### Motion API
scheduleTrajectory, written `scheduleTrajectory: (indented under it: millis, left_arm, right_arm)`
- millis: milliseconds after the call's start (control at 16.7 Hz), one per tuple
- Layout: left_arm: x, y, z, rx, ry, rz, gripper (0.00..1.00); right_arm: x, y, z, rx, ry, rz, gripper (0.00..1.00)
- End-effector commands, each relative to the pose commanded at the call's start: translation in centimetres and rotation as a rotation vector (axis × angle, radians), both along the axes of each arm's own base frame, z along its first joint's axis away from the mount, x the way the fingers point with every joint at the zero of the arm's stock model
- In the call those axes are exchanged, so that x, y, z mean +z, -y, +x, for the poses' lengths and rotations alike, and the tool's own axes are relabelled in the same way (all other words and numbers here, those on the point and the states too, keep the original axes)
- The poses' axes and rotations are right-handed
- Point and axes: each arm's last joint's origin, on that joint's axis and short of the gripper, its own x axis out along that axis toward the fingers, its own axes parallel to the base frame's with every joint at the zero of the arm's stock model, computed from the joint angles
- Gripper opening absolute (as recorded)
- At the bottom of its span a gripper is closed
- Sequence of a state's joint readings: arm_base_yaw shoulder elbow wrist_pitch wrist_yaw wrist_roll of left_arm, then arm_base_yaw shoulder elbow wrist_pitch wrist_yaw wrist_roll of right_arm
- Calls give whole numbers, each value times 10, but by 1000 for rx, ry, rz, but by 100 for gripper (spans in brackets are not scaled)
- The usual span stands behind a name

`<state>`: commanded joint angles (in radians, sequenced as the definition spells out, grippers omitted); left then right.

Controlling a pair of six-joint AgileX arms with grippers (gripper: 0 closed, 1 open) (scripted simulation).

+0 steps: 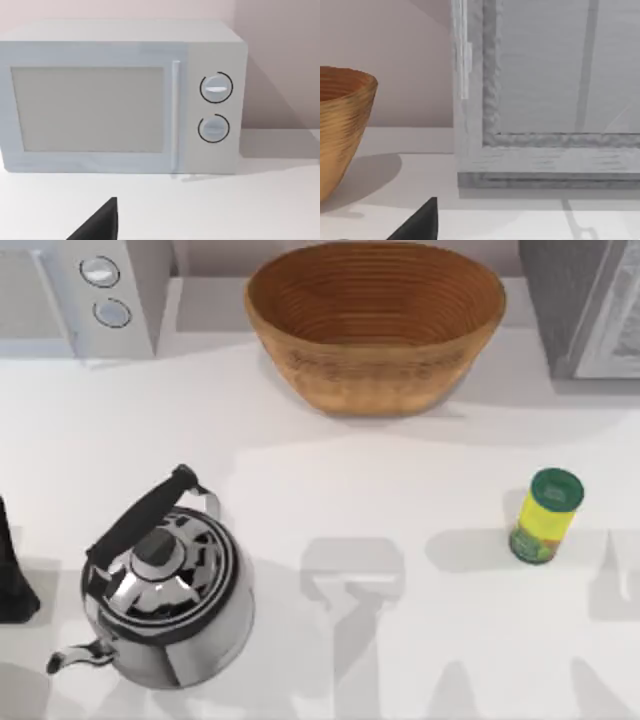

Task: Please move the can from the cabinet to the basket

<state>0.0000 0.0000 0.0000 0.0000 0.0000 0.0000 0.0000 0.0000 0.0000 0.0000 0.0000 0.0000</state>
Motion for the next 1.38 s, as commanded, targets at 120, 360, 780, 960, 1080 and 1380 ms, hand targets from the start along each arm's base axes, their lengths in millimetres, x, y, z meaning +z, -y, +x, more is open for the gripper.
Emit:
scheduleTrajectory:
  millis: [120, 360, 780, 960, 1080, 1380]
  left_arm:
    - [0, 0, 0, 0, 0, 0, 100]
    - [0, 0, 0, 0, 0, 0, 100]
    - [0, 0, 0, 0, 0, 0, 100]
    - [0, 0, 0, 0, 0, 0, 100]
    - [0, 0, 0, 0, 0, 0, 100]
    - [0, 0, 0, 0, 0, 0, 100]
  right_arm:
    - [0, 0, 0, 0, 0, 0, 100]
    - [25, 0, 1, -14, -30, -1, 100]
    - [161, -8, 26, -17, -34, -5, 100]
    - [228, -15, 51, -9, -17, -5, 100]
    - [267, -22, 72, -4, -7, -4, 100]
    - [331, -39, 123, 1, 8, 0, 100]
